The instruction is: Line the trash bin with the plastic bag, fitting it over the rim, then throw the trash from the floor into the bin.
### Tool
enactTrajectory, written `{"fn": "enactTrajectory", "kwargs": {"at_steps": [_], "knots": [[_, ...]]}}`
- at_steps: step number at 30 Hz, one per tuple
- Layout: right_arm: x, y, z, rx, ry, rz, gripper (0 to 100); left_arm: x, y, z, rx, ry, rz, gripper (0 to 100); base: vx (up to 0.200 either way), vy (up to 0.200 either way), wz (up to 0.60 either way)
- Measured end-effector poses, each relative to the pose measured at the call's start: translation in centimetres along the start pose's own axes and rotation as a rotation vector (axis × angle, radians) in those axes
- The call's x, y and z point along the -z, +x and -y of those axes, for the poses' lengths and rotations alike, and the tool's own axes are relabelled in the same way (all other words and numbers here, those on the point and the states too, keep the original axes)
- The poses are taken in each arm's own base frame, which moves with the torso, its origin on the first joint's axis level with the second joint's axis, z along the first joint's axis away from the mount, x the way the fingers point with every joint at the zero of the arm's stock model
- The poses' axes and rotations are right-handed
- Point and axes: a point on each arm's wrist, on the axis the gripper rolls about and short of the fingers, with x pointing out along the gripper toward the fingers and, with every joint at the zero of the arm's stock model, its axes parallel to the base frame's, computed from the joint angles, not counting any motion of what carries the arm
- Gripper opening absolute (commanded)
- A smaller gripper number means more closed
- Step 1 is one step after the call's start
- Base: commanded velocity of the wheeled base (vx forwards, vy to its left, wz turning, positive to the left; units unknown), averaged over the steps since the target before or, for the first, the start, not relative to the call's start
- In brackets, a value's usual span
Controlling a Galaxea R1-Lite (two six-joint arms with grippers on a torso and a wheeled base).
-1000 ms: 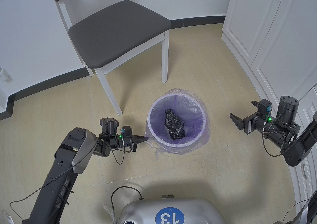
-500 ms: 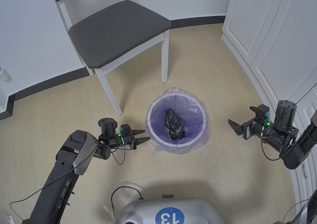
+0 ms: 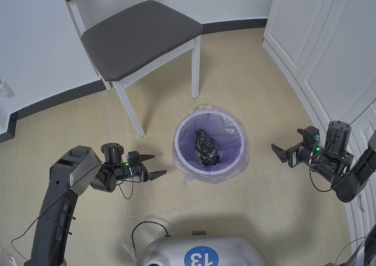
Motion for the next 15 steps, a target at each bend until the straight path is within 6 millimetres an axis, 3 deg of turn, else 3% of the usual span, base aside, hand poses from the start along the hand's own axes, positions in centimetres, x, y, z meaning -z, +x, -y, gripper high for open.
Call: {"fn": "enactTrajectory", "kwargs": {"at_steps": [5, 11, 15], "knots": [[-0.1, 0.3, -0.2, 0.060, 0.043, 0.021, 100, -3.7, -3.7, 1.3, -0.084, 0.022, 0.044, 100, 0.000, 0.000, 0.00], [-1.0, 0.8, -0.3, 0.141, 0.095, 0.090, 100, -10.6, -8.9, 3.4, -0.201, 0.019, 0.144, 100, 0.000, 0.000, 0.00], [-2.8, 1.4, 0.0, 0.195, 0.141, 0.187, 100, -15.4, -13.5, 5.3, -0.290, 0.032, 0.222, 100, 0.000, 0.000, 0.00]]}}
